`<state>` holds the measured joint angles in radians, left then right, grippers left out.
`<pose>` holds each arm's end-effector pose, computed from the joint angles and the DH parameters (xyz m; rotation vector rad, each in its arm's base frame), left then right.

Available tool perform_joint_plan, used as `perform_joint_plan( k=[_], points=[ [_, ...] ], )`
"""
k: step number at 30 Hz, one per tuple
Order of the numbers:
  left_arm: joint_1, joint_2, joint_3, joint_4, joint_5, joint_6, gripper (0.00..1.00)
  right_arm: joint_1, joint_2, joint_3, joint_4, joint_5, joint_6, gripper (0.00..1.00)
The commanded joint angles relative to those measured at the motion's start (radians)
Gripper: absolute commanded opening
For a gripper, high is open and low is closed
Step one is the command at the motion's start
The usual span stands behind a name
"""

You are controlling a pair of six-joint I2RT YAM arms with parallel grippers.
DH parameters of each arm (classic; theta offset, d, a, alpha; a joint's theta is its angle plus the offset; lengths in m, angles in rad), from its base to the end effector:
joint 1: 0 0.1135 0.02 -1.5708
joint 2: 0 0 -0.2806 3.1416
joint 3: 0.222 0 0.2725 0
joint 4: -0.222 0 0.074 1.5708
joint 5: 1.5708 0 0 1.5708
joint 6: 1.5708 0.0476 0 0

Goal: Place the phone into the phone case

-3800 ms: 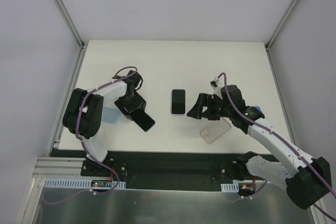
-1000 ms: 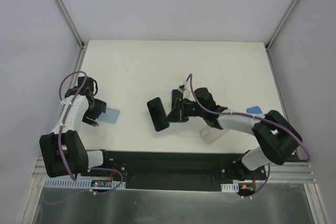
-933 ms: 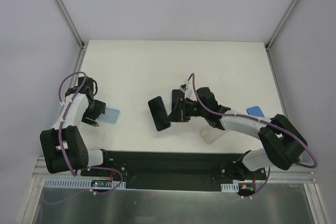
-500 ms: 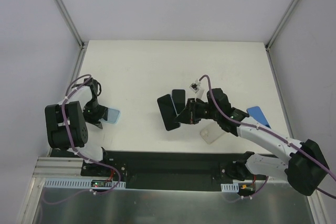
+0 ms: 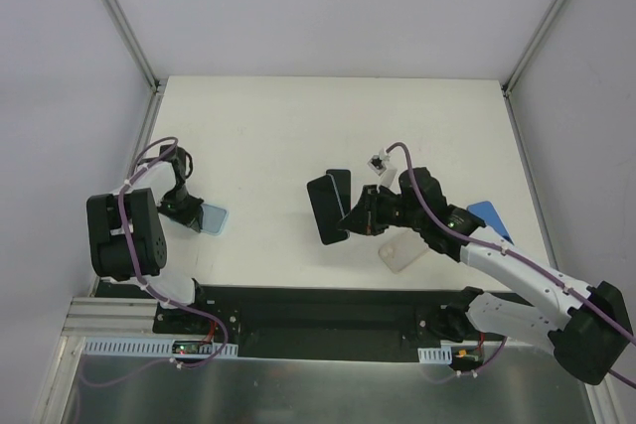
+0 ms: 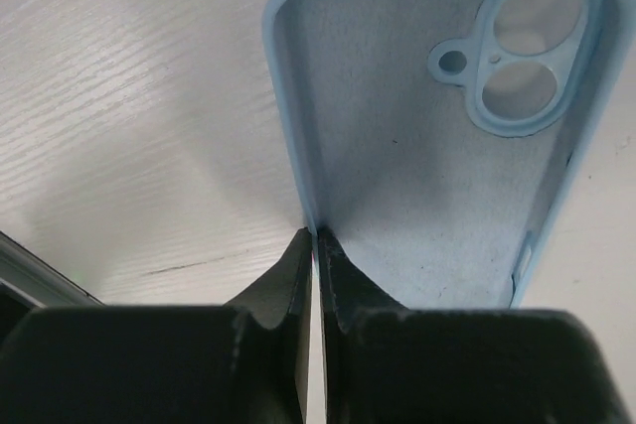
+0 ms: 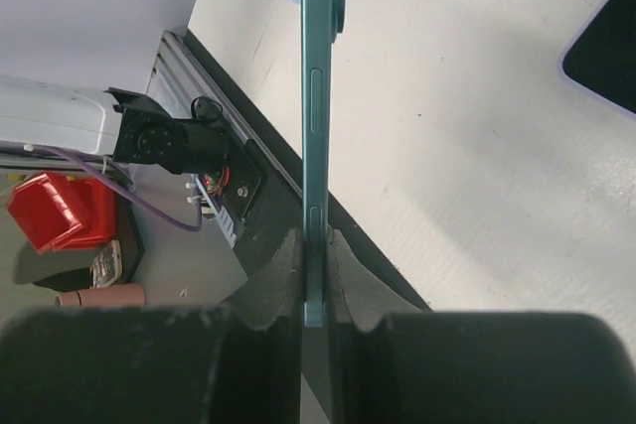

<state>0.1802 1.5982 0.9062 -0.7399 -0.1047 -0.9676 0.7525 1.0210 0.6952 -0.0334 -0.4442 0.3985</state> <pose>0.2819 0.0564 0.1504 -1.6230 2.4905 0.0645 0.1714 0.1885 0.2834 -0.6798 1.9709 1.1668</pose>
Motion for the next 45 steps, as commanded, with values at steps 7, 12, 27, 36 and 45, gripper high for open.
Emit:
perform_joint_plan(
  k=[7,12,27,36,45],
  points=[
    [-0.39,0.014,-0.055,0.092,0.102,0.223,0.0,0.004,-0.042,0.09,-0.057,0.119,-0.024,0.08],
    [-0.508,-0.006,-0.064,0.157,0.21,0.274,0.0,0.004,-0.022,0.096,-0.068,0.14,-0.017,0.07],
    [-0.653,-0.058,-0.066,0.172,0.286,0.411,0.41,0.004,0.085,0.118,-0.057,0.174,0.03,0.08],
    [-0.503,-0.15,0.02,0.093,0.209,0.25,0.62,0.014,0.275,0.196,0.064,0.116,0.036,0.09],
    [-0.409,-0.086,0.004,0.189,0.184,0.257,0.0,0.068,0.527,0.372,0.11,-0.005,-0.018,0.1]
  ],
)
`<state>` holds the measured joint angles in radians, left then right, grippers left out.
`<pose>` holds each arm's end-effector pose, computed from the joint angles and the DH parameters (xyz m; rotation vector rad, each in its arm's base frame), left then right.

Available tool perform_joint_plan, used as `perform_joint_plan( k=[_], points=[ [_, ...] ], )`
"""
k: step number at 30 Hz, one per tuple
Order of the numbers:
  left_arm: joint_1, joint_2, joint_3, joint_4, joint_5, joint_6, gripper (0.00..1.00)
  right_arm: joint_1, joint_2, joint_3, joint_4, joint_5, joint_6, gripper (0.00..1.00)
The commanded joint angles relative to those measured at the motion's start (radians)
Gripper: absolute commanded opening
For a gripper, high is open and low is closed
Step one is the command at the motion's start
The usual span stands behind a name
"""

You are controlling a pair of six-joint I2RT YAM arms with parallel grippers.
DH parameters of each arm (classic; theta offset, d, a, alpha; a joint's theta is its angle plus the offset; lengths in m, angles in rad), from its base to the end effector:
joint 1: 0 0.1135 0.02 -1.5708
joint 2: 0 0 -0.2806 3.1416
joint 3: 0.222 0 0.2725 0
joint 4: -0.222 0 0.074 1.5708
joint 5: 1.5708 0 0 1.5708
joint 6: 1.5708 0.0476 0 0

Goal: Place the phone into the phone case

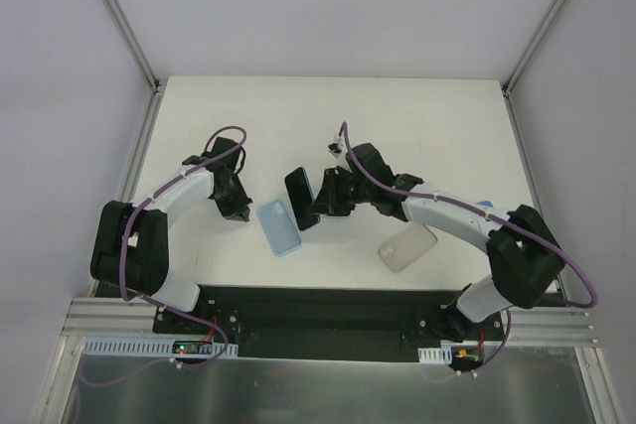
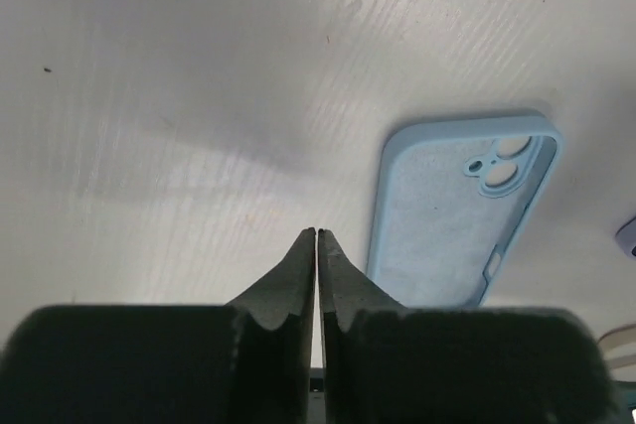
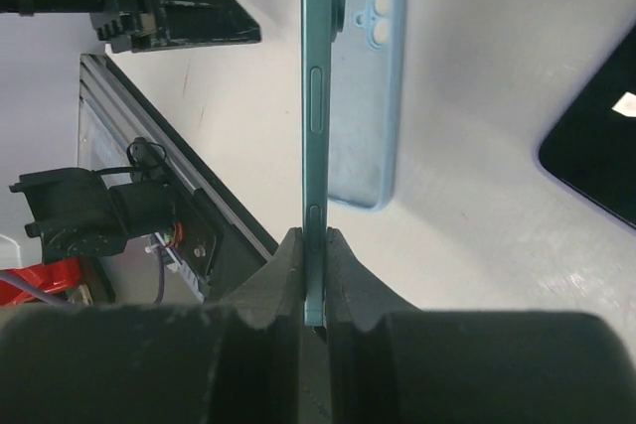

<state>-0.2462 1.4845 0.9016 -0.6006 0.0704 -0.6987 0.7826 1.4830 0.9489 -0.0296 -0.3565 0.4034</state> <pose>0.2869 -0.0755 0.1843 -0.6112 2.7416 -0.3388 0.2400 0.2621 0.2460 -0.6520 2.1967 1.0427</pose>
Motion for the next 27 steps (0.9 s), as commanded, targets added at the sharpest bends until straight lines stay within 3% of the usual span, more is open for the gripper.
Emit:
perform_joint_plan(
  k=[1,8,13,27],
  points=[
    [0.019,0.026,-0.015,0.068,0.018,-0.013,0.0,0.047,0.086,0.129,0.106,-0.099,-0.023,0.1],
    [0.022,0.04,-0.089,0.143,0.054,-0.012,0.0,0.083,0.249,0.188,0.103,-0.101,-0.023,0.1],
    [0.022,0.056,-0.142,0.222,0.138,-0.019,0.0,0.089,0.287,0.192,0.105,-0.102,-0.02,0.1],
    [0.022,0.083,-0.164,0.274,0.195,-0.022,0.0,0.096,0.355,0.165,0.146,-0.108,0.018,0.09]
  ],
)
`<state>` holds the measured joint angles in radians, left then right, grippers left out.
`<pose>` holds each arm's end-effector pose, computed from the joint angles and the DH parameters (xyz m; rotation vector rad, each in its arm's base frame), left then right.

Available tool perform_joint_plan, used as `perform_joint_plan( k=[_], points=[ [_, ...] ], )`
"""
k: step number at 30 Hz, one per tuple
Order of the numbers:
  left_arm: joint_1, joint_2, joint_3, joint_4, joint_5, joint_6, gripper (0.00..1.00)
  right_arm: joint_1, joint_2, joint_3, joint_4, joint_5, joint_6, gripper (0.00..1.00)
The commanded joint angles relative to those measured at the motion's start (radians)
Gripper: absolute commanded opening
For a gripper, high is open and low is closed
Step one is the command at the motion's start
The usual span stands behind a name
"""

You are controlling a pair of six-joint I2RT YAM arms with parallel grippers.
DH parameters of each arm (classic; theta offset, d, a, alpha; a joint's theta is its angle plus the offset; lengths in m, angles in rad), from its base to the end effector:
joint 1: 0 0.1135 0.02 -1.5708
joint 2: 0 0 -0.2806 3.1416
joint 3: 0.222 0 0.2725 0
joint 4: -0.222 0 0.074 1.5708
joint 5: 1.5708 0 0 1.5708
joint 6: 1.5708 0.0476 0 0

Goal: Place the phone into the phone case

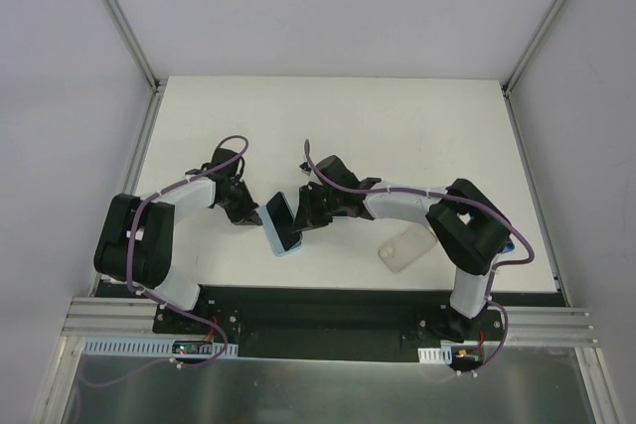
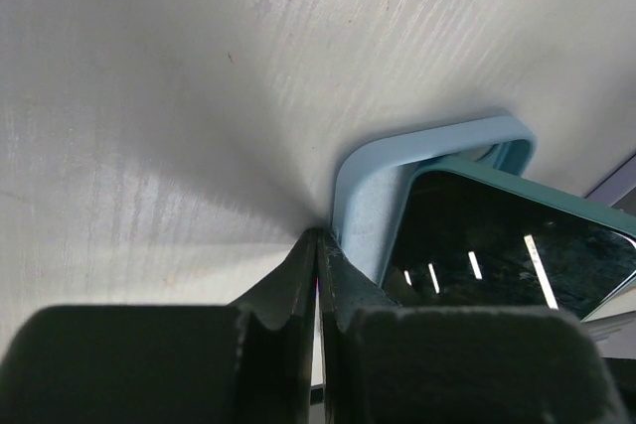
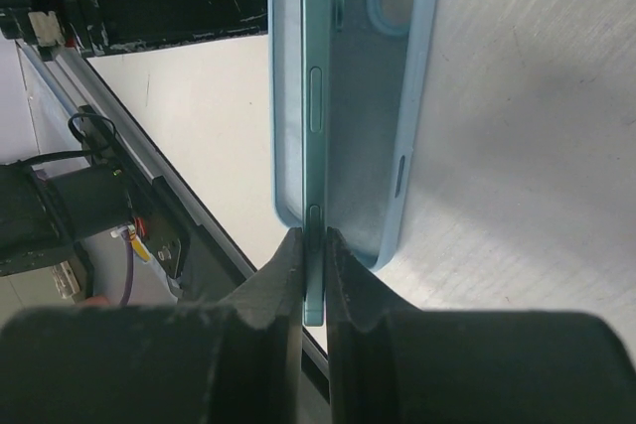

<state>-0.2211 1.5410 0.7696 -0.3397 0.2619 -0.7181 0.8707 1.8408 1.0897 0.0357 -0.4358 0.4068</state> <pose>0.2873 -0.0772 0.1442 -0.6013 2.7186 -0.6215 0.2543 0.3330 0.1695 -0.8114 2.3494 1.1117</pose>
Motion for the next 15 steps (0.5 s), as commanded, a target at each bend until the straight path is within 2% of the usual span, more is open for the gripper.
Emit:
perform_joint_plan(
  k=[1,15],
  points=[
    [-0.003,0.03,-0.032,0.013,0.003,-0.003,0.0,0.008,-0.002,0.022,0.084,-0.029,0.015,0.09],
    [-0.003,0.041,-0.059,0.025,0.023,0.012,0.0,0.007,0.055,0.003,0.098,-0.044,0.063,0.08]
  ],
)
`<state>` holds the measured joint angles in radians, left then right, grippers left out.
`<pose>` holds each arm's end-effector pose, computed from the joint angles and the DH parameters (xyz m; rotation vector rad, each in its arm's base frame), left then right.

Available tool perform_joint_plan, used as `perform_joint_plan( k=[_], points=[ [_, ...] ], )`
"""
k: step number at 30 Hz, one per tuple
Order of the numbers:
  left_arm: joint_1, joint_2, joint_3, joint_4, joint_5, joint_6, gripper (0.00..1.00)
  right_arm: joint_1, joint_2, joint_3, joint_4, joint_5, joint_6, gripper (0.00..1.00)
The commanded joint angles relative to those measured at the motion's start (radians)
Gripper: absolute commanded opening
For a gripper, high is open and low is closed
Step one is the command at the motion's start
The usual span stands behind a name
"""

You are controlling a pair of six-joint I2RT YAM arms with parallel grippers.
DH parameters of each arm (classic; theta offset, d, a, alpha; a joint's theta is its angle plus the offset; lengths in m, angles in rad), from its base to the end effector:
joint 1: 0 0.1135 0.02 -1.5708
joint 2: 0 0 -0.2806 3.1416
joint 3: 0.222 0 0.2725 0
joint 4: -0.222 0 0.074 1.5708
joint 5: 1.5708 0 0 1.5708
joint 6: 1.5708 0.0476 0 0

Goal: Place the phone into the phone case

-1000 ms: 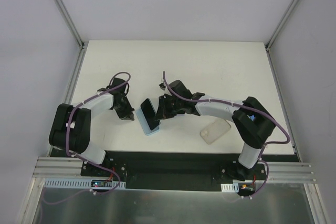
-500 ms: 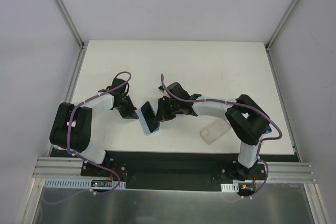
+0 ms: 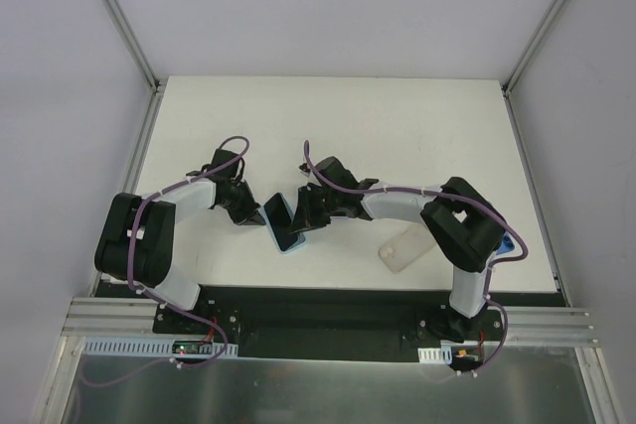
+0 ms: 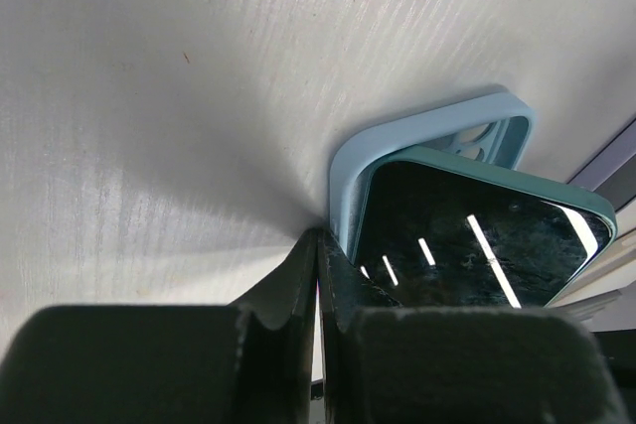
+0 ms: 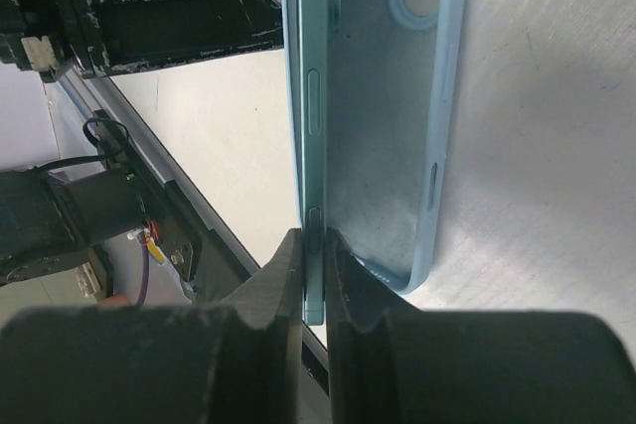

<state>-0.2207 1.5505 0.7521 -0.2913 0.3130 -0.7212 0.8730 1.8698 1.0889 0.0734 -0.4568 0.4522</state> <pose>0.2875 -0.0795 0.1398 -0.5821 2.7103 -0.6978 0.2553 0.3372 0.1613 -0.7776 2.3698 1.1572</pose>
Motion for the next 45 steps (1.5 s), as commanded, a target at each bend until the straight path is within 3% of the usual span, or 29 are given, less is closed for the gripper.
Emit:
perform_joint_plan(
  k=[1,11,23,31,39,45],
  points=[
    [-0.003,0.043,-0.042,-0.02,-0.028,0.014,0.0,0.004,0.031,-0.001,0.062,-0.028,0.016,0.08],
    [-0.003,0.079,-0.014,-0.035,-0.051,0.014,0.0,0.003,0.055,-0.023,0.083,-0.117,-0.026,0.08],
    [-0.003,0.118,0.032,-0.065,-0.094,0.019,0.0,0.0,0.134,-0.001,0.131,-0.227,0.048,0.07],
    [-0.003,0.103,0.032,-0.062,-0.075,0.023,0.0,-0.012,0.132,-0.017,0.137,-0.215,0.056,0.07],
    [-0.003,0.004,0.021,-0.071,-0.029,0.039,0.0,-0.035,0.106,-0.052,0.129,-0.2,0.082,0.2],
    [-0.037,-0.039,0.006,-0.068,-0.008,0.074,0.16,-0.037,0.045,-0.083,0.126,-0.172,0.098,0.25]
  ],
)
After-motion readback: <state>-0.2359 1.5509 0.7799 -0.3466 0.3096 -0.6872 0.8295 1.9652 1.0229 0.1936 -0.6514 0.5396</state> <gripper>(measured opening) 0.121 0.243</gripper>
